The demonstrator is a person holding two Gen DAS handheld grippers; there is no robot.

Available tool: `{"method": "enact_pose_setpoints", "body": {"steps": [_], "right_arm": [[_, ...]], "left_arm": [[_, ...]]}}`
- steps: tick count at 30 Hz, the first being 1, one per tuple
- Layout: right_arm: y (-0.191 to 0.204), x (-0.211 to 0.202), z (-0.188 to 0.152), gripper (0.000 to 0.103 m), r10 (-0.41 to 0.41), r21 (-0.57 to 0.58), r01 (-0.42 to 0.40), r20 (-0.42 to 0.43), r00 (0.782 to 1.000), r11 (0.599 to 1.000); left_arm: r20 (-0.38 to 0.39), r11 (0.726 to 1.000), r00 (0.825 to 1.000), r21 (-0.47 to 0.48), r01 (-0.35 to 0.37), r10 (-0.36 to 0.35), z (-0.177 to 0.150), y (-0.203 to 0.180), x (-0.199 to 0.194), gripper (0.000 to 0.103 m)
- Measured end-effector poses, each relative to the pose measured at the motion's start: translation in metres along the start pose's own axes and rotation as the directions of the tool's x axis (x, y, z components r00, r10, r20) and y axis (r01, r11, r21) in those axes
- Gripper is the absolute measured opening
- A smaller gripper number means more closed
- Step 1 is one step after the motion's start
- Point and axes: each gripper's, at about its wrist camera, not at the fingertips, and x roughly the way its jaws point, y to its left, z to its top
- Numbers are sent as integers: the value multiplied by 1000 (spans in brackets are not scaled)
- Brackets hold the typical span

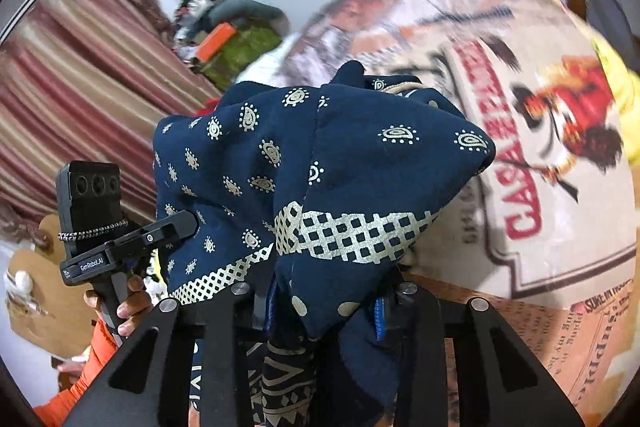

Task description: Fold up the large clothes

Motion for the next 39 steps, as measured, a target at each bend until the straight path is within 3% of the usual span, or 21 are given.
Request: {"method": "enact_pose_setpoints", "body": {"steps": [4, 7, 13, 21, 25, 27, 29, 31, 33, 35, 37, 39], "right_arm": [[44, -10, 2, 31, 29, -53, -28, 19, 999, 998], [78, -2, 2, 31, 42, -84, -41, 13, 999, 996], [115, 50, -10, 31, 72, -81, -77, -63, 995, 994], [111, 174, -34, 31, 40, -27, -50, -280, 959, 998], [103, 227, -41, 32, -76, -117, 39, -332, 940, 992], [101, 236, -43, 34, -90, -150, 41, -336, 938, 988], [99, 234, -43, 37, -78, -168, 23, -328, 941, 986], [99, 227, -45, 51, -109, -198, 44, -332, 937, 979], [105, 214, -46, 58, -175, -243, 101, -306, 936, 965], [112, 194, -47, 58, -214, -291, 136, -257, 943, 947], [123, 175, -51, 58, -241, -321, 165, -214, 947, 933], [137, 156, -57, 58, -241, -354, 168, -171, 955, 920]], "left_arm": [[61, 999, 998, 18, -32, 31, 0, -2, -62, 48], [80, 999, 995, 2, -54, 53, -4, 9, -86, 48], [78, 991, 989, -70, -116, 122, -31, 55, -120, 48], [-57, 951, 984, -253, -179, 170, -80, 160, -93, 49], [-142, 911, 975, -354, -213, 173, -99, 218, -62, 52], [-139, 911, 978, -363, -198, 157, -105, 233, -55, 56], [-114, 921, 984, -351, -169, 137, -108, 232, -60, 58], [-116, 934, 973, -278, -225, 200, -110, 219, -67, 59], [-113, 934, 953, -197, -299, 282, -109, 203, -73, 59], [-91, 913, 917, -92, -397, 389, -108, 177, -85, 59], [-58, 901, 900, -21, -433, 431, -109, 154, -94, 59], [-37, 900, 899, 15, -435, 435, -110, 135, -97, 60]]}}
